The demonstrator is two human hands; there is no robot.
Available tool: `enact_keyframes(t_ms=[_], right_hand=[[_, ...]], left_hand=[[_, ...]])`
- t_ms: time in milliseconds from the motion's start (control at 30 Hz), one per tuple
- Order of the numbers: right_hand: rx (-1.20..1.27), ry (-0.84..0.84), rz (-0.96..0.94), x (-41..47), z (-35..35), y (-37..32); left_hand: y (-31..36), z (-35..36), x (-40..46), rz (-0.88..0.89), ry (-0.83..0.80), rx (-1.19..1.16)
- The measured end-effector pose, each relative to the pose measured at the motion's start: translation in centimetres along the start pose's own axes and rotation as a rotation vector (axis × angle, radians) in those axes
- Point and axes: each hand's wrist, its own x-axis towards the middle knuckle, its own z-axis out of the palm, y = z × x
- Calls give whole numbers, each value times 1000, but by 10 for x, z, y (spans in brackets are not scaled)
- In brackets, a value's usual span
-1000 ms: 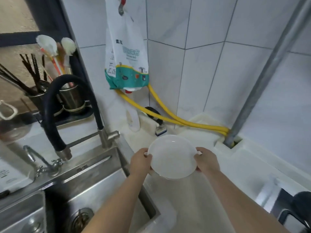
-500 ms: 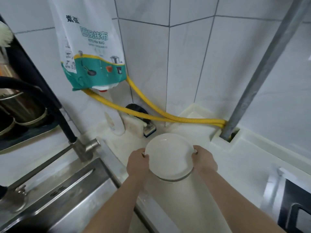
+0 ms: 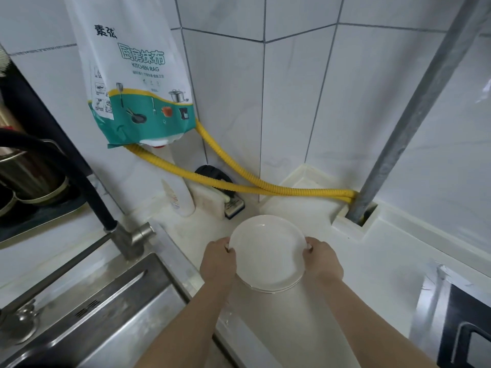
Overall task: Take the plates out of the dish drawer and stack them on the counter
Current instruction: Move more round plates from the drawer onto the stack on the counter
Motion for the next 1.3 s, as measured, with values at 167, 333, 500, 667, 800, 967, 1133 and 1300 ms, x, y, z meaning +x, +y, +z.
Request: enact_keyframes(t_ms=[167, 333, 500, 667, 800, 967, 1133, 1300], right_hand=[[-27, 11, -11, -1, 1, 1], [-119, 13, -80, -13, 1, 3], [-184, -20, -126, -41, -2, 7], [-387, -30, -293, -80, -5, 13], [-545, 2, -473, -118, 3, 20], [-612, -36, -644, -169, 20, 26], [-620, -108, -824, -223, 46, 27], [-613, -208, -1023, -285, 78, 26]], left_hand=[[-4, 2, 0, 10, -21, 21], [-12, -2, -10, 47, -41, 98], [-27, -14, -38, 96, -106, 310], [-45, -33, -83, 156, -198, 669], [-54, -48, -132, 123, -232, 714], [-78, -63, -202, 45, -209, 658], [-117, -83, -266, -68, -141, 644], [-165, -105, -329, -247, -64, 600]])
